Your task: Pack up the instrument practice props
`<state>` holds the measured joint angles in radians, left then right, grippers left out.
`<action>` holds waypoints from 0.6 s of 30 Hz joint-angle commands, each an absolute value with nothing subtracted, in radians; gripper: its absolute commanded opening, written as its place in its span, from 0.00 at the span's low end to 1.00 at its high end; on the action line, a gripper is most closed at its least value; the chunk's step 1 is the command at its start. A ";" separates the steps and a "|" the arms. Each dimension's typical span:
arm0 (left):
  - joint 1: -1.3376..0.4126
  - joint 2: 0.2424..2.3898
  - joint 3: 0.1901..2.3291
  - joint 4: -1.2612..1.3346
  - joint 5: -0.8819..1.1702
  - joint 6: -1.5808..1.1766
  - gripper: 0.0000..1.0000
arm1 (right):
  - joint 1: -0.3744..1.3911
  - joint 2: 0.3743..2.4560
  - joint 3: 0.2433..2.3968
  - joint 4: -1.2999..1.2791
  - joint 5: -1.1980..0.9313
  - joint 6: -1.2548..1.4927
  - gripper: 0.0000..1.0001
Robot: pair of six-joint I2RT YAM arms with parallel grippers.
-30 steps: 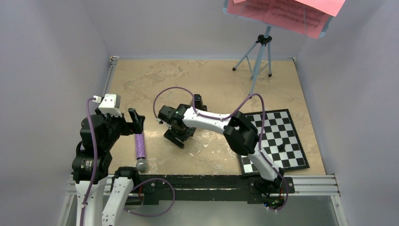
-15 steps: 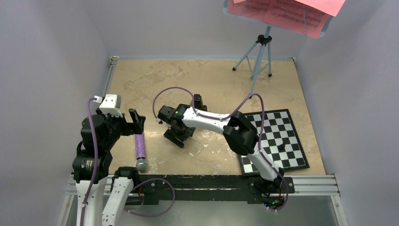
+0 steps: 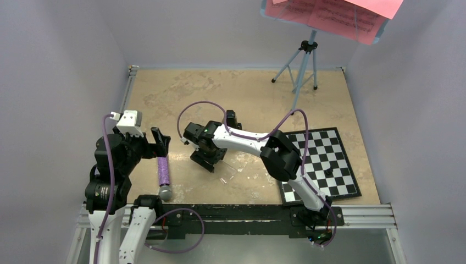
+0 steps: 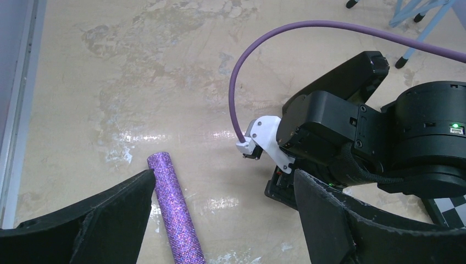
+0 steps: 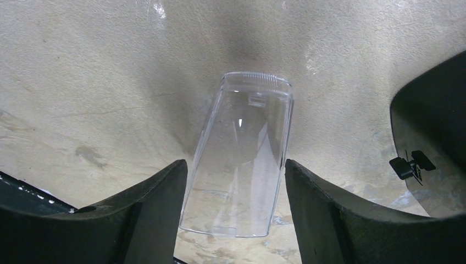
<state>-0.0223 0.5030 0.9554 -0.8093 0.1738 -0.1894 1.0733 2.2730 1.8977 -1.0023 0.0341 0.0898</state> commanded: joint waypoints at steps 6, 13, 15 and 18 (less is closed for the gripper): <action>-0.026 0.507 0.952 -0.787 0.190 -0.172 1.00 | 1.074 2.304 1.950 -1.002 0.019 0.072 0.69; -0.025 0.509 0.950 -0.779 0.196 -0.173 1.00 | 1.071 2.295 1.947 -1.005 0.030 0.075 0.67; -0.025 0.508 0.949 -0.778 0.197 -0.173 1.00 | 1.069 2.288 1.943 -1.003 0.040 0.077 0.71; -0.025 0.508 0.947 -0.777 0.198 -0.175 1.00 | 1.069 2.280 1.937 -1.005 0.051 0.084 0.77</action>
<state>-0.0223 0.5037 0.9550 -0.8089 0.1802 -0.1867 1.0721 2.3051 1.9167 -1.0019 0.0357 0.0849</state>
